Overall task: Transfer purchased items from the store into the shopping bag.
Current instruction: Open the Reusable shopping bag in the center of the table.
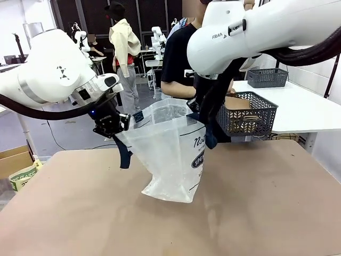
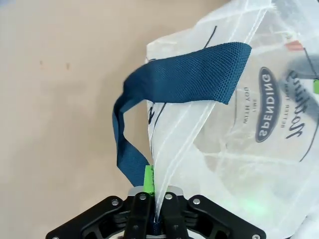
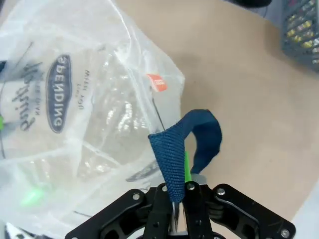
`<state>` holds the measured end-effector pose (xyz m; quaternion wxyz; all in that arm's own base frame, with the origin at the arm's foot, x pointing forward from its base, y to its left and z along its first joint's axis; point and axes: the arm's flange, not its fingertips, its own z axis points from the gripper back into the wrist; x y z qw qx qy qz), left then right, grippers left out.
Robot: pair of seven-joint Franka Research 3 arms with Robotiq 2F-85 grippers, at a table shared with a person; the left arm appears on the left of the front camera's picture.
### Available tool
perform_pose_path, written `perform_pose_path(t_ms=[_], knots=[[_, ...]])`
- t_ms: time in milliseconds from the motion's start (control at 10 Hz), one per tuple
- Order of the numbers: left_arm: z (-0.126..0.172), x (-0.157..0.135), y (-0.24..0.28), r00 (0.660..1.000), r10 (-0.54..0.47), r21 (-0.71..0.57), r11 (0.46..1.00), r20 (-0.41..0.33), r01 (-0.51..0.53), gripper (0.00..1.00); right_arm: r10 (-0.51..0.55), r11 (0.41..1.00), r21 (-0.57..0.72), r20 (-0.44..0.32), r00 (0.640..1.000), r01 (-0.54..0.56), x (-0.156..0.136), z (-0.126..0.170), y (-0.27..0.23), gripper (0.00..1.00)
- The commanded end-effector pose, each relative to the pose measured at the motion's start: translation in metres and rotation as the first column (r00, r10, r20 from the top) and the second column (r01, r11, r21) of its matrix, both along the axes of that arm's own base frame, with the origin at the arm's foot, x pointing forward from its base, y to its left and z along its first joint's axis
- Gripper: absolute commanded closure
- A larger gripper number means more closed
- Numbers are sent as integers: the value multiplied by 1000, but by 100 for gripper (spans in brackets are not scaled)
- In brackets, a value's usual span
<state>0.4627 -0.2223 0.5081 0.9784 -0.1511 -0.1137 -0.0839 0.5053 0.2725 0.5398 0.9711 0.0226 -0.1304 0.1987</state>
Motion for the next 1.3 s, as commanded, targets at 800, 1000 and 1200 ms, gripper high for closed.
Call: perform_pose_path(t_ms=[800,1000,1200], knots=[[-11,16,4,990,-130,209,971,62,115,100,177,974,-151,46,983,-168,-2,-19,-2,100],[-15,21,-2,988,-113,119,988,103,100,100,145,983,-119,61,987,-137,-1,-21,0,100],[-6,20,2,983,-140,47,990,118,135,100,117,986,-126,59,991,-109,0,-22,1,100]])
